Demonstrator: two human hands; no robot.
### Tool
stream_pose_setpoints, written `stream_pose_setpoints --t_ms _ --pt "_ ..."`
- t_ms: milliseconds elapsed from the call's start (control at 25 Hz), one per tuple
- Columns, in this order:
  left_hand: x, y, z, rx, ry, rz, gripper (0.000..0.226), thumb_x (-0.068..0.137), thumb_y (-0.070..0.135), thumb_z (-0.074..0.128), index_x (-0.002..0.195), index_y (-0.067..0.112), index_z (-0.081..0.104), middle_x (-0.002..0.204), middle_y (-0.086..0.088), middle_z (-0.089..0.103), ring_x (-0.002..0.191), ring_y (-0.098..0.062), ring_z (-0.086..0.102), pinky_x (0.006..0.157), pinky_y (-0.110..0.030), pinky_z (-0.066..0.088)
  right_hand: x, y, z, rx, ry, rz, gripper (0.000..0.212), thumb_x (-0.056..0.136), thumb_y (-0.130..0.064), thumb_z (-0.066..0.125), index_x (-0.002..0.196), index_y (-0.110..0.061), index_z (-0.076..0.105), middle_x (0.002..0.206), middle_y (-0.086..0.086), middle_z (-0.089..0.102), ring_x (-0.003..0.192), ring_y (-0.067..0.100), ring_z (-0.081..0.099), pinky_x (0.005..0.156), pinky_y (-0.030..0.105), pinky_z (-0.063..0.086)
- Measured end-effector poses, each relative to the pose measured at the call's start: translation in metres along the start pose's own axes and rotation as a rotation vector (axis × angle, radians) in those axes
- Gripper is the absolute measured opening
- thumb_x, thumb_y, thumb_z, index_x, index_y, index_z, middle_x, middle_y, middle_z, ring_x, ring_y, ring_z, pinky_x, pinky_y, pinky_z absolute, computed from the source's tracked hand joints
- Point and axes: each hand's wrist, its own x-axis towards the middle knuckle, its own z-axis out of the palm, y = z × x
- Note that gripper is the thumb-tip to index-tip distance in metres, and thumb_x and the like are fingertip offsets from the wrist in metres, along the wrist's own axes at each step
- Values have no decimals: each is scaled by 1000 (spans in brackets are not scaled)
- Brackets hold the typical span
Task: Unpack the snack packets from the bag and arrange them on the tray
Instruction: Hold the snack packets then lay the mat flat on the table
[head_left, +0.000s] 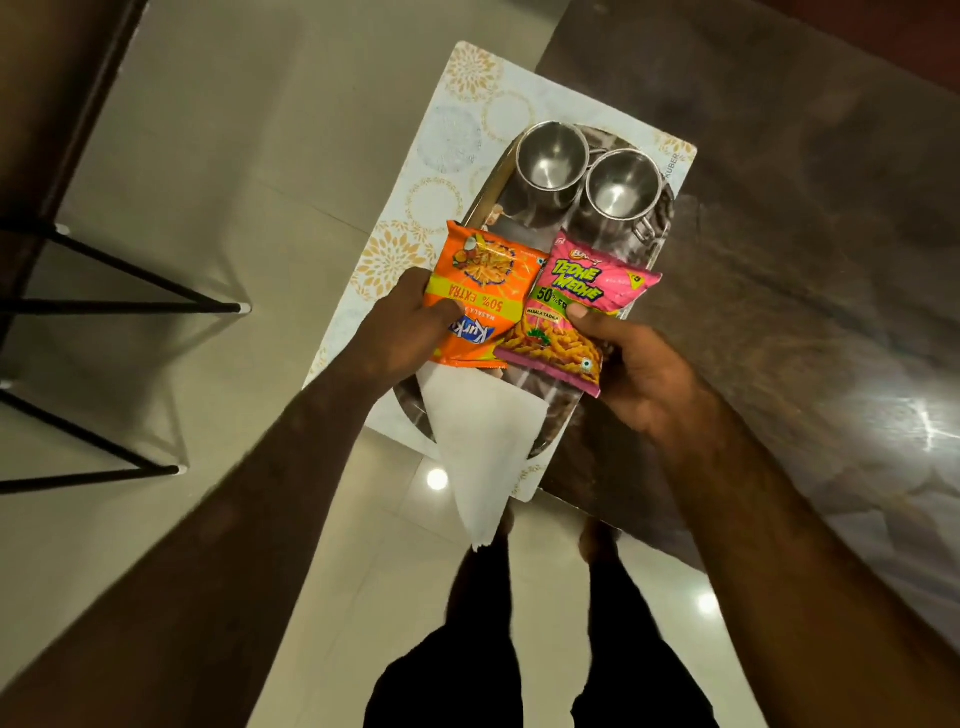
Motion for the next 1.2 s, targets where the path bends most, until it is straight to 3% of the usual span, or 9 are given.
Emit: stream_pose_setpoints --t_ms 200,400,520,640,720,800,920,1080,1200 --pt "1 1 -4 33 -6 -10 39 102 31 56 140 21 51 135 -3 62 116 -22 64 99 -40 55 -4 3 2 2 25 36 44 90 -6 73 134 -5 70 131 17 74 124 36 70 107 56 55" --pt "0 3 -3 62 -23 -33 37 102 31 56 137 21 51 134 -2 63 117 -24 64 101 -42 54 3 2 2 63 -36 73 26 93 0 60 113 -7 75 111 16 81 93 34 80 87 53 64" --pt "3 3 -7 26 -68 -47 35 102 33 55 134 19 56 131 -5 66 114 -25 66 102 -46 55 5 4 2 62 -40 70 33 83 -5 65 114 -9 74 114 17 78 95 35 77 87 53 64" --pt "11 2 -17 29 -44 -47 37 103 29 48 122 3 65 123 -22 68 111 -40 66 100 -51 54 4 6 -2 85 -58 63 38 78 -11 66 115 -10 73 113 18 78 92 34 78 78 49 66" --pt "20 2 -24 157 116 -11 34 102 26 48 118 3 66 123 -20 67 113 -40 64 99 -47 52 6 7 -4 99 -52 47 30 89 -9 57 115 -9 73 114 19 76 94 36 77 85 55 64" --pt "27 1 -32 365 276 33 30 98 21 57 125 8 63 129 -17 60 119 -36 59 101 -43 49 9 7 -4 98 -24 42 30 96 -8 50 118 -7 70 122 22 71 108 41 70 103 64 53" --pt "37 -4 -39 585 286 13 55 91 21 68 140 7 47 139 -21 48 130 -42 47 107 -50 41 11 8 -3 111 -15 40 34 96 -7 47 123 -6 68 124 23 69 112 43 67 108 68 47" --pt "48 -7 -41 462 245 -78 70 86 28 78 140 7 38 138 -18 53 127 -40 55 106 -55 46 12 11 -4 120 -41 34 34 93 -8 50 121 -6 70 115 21 74 98 40 74 93 62 58" --pt "43 -4 -47 465 325 2 61 83 25 80 132 6 48 132 -18 59 121 -38 59 97 -47 52 13 12 -3 104 -15 30 39 91 -10 50 126 -6 67 120 22 71 108 43 69 104 70 49"
